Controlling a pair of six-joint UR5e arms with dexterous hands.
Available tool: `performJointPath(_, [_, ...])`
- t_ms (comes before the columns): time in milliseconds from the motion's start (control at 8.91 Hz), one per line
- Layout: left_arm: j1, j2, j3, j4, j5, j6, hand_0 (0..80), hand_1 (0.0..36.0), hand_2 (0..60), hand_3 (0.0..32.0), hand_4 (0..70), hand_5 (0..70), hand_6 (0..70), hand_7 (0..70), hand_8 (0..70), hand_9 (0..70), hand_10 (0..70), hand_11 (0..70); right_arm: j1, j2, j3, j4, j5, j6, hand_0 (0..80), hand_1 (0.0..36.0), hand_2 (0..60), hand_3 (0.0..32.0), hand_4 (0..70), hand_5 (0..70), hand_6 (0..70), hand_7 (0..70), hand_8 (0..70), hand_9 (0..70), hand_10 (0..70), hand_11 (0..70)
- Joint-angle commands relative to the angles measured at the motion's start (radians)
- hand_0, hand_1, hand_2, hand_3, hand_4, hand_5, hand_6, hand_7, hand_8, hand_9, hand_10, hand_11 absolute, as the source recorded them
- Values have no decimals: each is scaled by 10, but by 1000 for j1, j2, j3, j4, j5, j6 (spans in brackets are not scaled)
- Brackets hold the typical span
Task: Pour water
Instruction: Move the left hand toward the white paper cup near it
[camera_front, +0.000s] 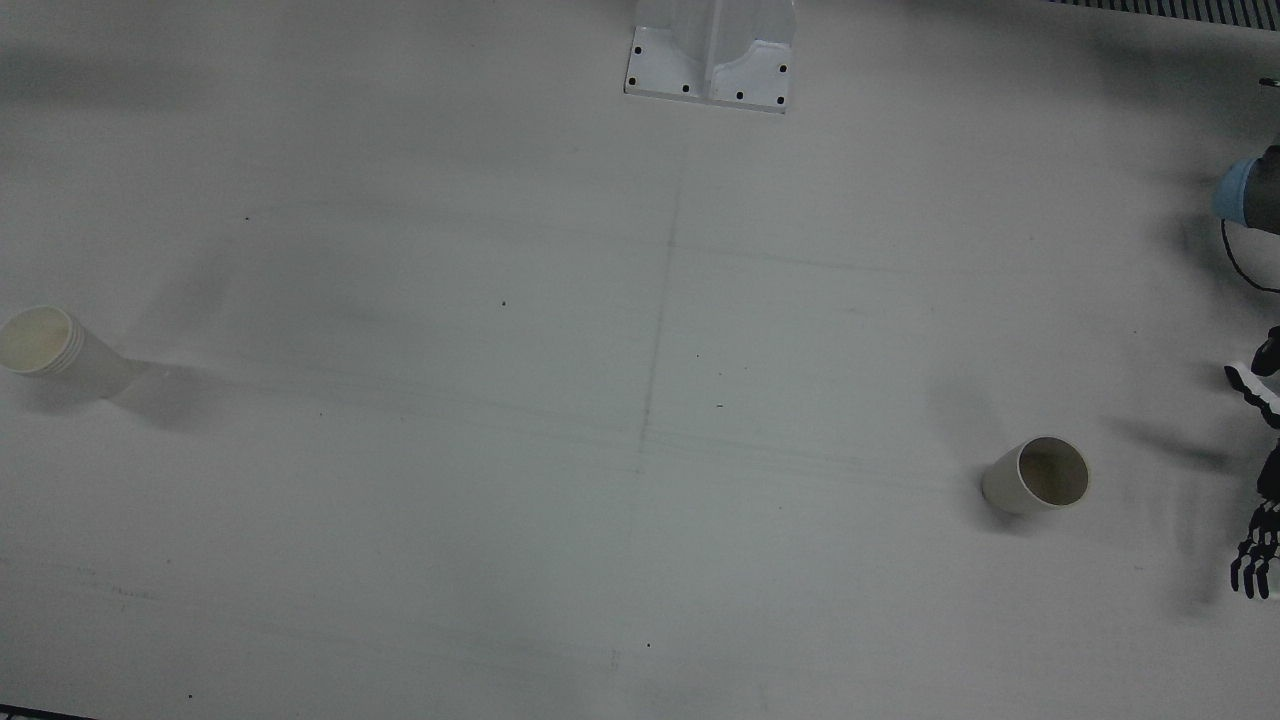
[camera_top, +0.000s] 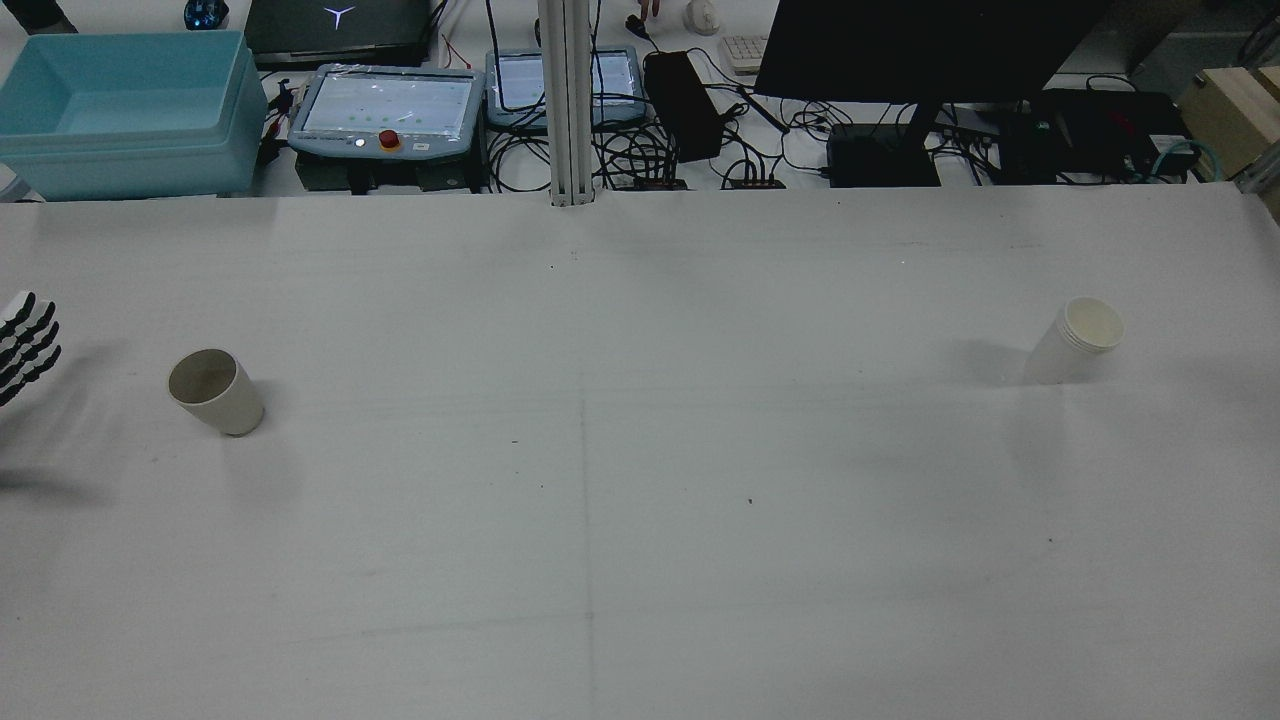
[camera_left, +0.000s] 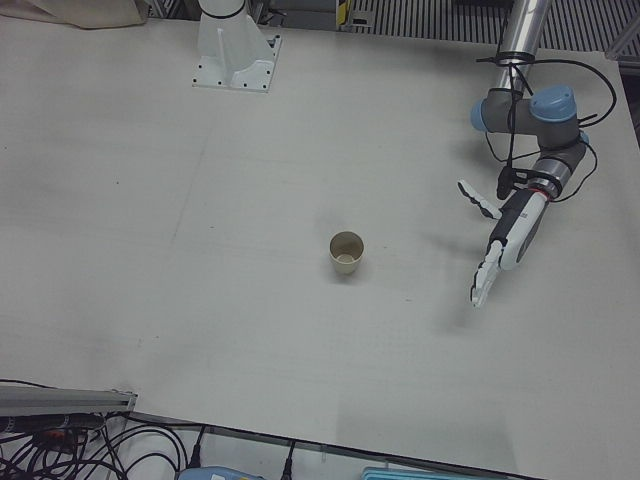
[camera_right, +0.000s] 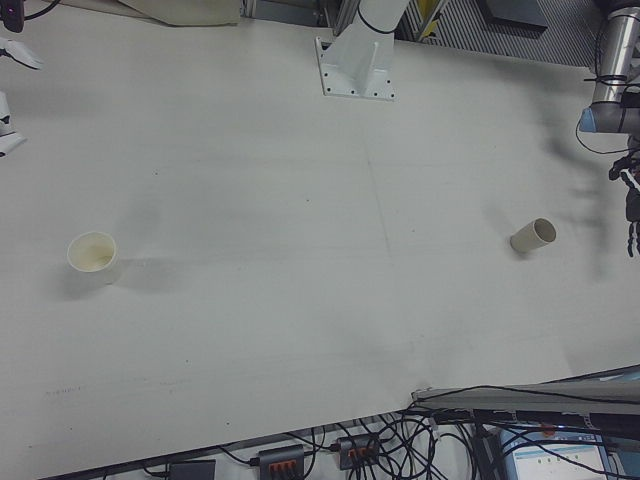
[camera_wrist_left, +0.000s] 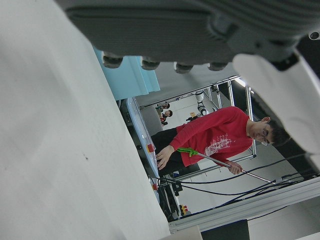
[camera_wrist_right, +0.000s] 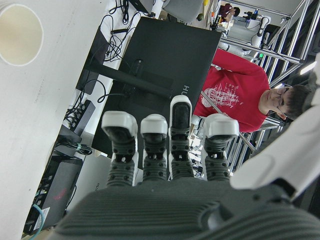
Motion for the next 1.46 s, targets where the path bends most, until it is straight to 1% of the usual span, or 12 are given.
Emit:
performJointPath(0, [39,-16,-8,41,-25,-11,440,126,137,70,0,0,0,0,0,0,0,0,3,-1,8,2,-15,3,295,10,242,0,325,700,374,479,497,686,463,644])
performJointPath(112, [40,-22,-9,55,-25,-7,453,138,156,50,0,0,0,0,0,0,0,0,2,1,10,2,-15,3,297,11,242,0,325,700,373,478,492,680,460,639])
performJointPath(224, [40,-36,-6,66,-25,3,445,130,149,44,4,0,0,0,0,0,0,0,3,-1,13,2,-15,3,300,13,239,0,314,700,363,464,478,661,447,622])
performJointPath(337, [45,-45,-8,66,-24,19,430,118,137,48,3,0,0,0,0,0,0,0,3,-1,19,0,-15,3,307,14,239,0,319,700,364,467,474,654,439,609])
performJointPath(449, [77,-56,-6,69,-25,21,423,111,131,46,7,0,0,0,0,0,0,0,3,-1,19,2,-15,3,307,14,238,0,319,700,365,469,469,648,435,604])
performJointPath(561, [100,-73,-8,86,-24,24,425,111,127,48,9,0,0,0,0,0,0,0,3,-1,19,2,-15,3,305,14,236,0,315,700,363,464,470,647,438,609])
performJointPath(786, [106,-105,-19,124,-24,44,425,112,130,48,9,0,0,0,0,0,0,0,5,-1,19,2,-15,3,300,14,232,0,301,700,357,454,465,640,439,611])
performJointPath(898, [112,-116,-32,142,-24,41,430,113,125,48,10,0,0,0,0,0,0,0,8,-1,21,2,-15,4,297,14,229,0,290,700,351,444,460,634,439,611])
performJointPath(1122, [112,-118,-87,193,-24,41,431,115,131,46,13,0,0,0,0,0,0,0,11,-1,21,2,-15,4,295,14,226,0,281,693,347,436,459,631,438,609])
performJointPath(1347, [112,-131,-100,219,-24,43,437,120,137,46,13,0,0,0,0,0,0,0,11,-1,34,2,-15,6,295,14,224,0,280,687,345,433,453,624,435,605])
